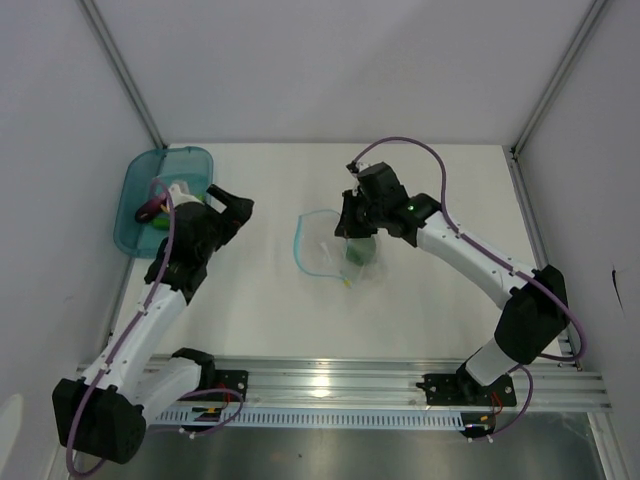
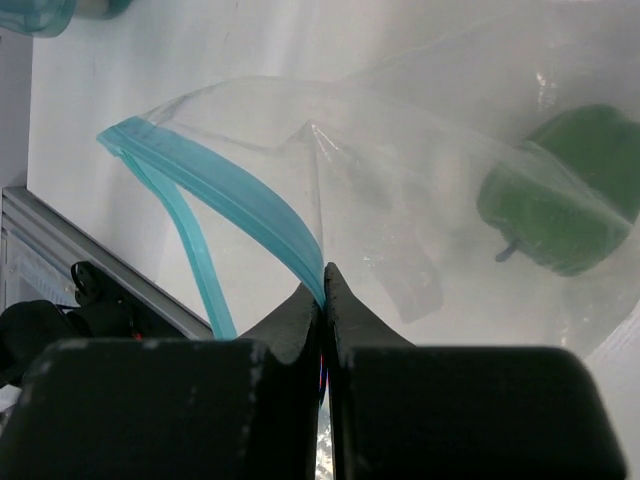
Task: Place the food in the zip-top bag and seal the zipper
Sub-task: Pick up the fake vegetable from the bin.
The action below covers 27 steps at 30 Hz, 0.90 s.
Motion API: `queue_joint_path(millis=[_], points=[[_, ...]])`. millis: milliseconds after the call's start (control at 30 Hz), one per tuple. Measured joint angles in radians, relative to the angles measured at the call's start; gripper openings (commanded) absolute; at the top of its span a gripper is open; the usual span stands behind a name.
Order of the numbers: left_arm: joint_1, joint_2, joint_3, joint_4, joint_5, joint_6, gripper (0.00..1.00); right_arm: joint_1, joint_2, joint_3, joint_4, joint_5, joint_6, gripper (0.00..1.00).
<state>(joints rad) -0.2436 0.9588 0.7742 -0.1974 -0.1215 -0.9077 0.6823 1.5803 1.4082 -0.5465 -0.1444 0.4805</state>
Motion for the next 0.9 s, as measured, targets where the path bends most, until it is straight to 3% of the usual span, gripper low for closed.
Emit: queue_joint_path(millis=[167, 333, 600, 767, 900], points=[[0.107, 0.009, -0.038, 0.076, -0.050, 0.024, 1.00, -0.003, -0.003, -0.019, 0.011, -0.006, -0.019, 0.00], [0.300, 0.103, -0.044, 0.225, 0.044, 0.070, 0.99, -0.006, -0.013, -0.053, 0.032, -0.027, -0.030, 0.00], [0.524, 0.454, 0.019, 0.388, 0.260, 0.138, 0.93, -0.006, -0.013, -0.070, 0.050, -0.049, -0.053, 0.00], [0.611, 0.674, 0.126, 0.466, 0.418, 0.149, 0.83, -0.008, -0.023, -0.103, 0.079, -0.056, -0.064, 0.00], [0.653, 0.794, 0.229, 0.439, 0.497, 0.159, 0.83, -0.010, -0.034, -0.133, 0.089, -0.057, -0.069, 0.00]])
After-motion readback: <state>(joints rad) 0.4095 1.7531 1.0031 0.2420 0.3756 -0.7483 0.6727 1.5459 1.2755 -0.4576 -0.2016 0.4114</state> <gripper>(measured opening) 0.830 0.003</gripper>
